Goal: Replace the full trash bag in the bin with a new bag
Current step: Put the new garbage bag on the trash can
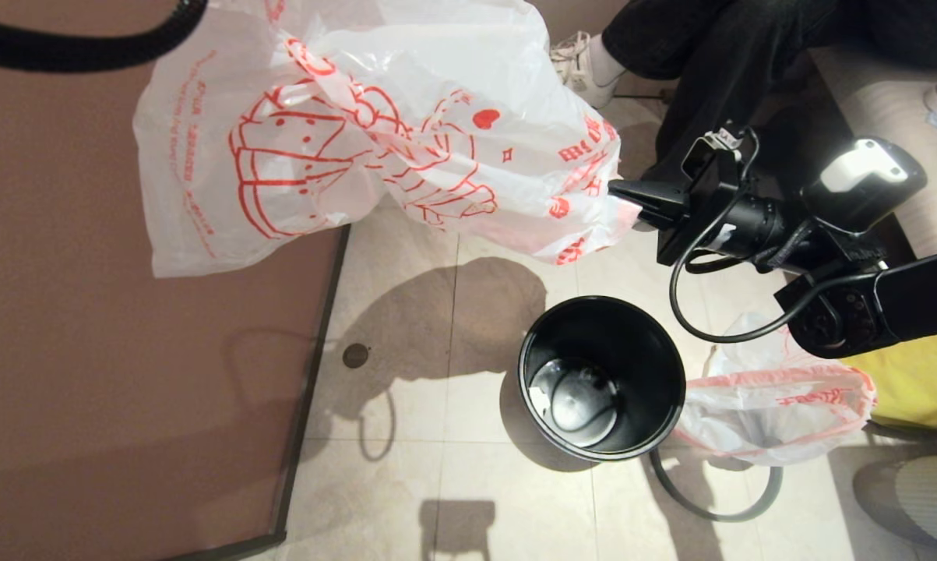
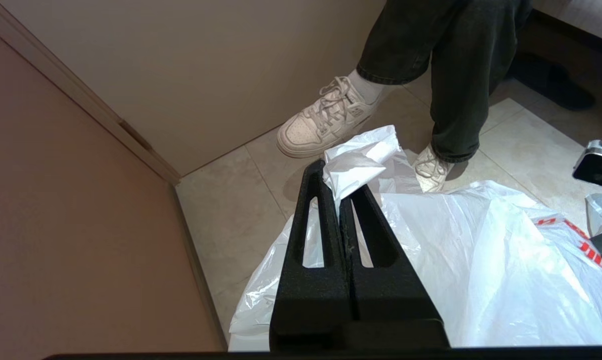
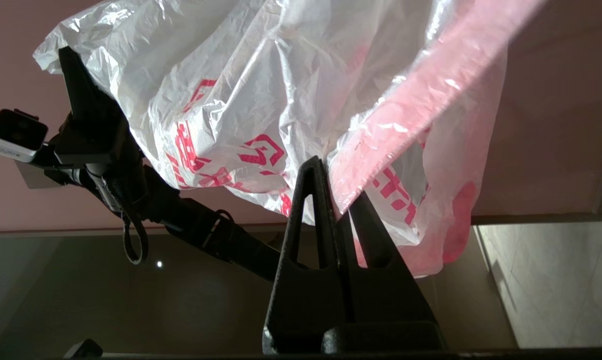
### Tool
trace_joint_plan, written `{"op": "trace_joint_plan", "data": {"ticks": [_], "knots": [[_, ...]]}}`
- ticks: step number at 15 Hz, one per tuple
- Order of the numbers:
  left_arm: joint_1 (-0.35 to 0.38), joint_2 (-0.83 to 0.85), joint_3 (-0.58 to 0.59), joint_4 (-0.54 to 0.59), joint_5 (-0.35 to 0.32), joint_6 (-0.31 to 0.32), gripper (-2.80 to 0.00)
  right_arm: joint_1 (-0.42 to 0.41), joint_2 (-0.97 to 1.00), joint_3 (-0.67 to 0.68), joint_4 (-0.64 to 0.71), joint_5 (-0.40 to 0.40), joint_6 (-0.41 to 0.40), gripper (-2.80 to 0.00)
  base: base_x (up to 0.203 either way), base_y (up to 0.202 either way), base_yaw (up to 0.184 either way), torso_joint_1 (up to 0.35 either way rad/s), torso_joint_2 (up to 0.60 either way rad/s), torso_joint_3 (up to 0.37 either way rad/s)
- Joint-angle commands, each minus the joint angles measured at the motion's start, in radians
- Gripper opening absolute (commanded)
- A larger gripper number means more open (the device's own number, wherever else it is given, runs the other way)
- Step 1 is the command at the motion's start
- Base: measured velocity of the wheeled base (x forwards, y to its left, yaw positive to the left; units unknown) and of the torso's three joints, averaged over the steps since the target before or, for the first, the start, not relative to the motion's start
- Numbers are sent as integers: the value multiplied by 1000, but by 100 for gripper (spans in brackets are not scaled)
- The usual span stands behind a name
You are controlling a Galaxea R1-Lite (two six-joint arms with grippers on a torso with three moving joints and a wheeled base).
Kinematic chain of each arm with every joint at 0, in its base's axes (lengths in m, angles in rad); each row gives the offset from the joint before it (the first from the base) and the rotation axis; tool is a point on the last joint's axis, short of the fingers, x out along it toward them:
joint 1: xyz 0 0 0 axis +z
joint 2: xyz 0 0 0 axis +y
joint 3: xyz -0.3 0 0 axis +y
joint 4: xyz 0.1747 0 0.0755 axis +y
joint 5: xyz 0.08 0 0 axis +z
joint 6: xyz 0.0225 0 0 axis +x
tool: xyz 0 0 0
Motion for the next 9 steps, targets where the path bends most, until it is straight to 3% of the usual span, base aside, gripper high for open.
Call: {"op": "trace_joint_plan", "data": {"ticks": [1,7,8,9], "knots": [[0,1,0,-1,3,3,-280,0,-27,7,-5,8,8,-280,0,0,0,0,0,0],[-2,-1,2,13,39,0,-280,-95,-214,110,80,92,9,-280,0,0,0,0,0,0],[-3,9,2,29,38,3,0,-105,-239,137,96,102,8,-280,0,0,0,0,0,0],[-14,22,2,29,37,4,0,-113,-257,162,107,110,8,-280,0,0,0,0,0,0]]}}
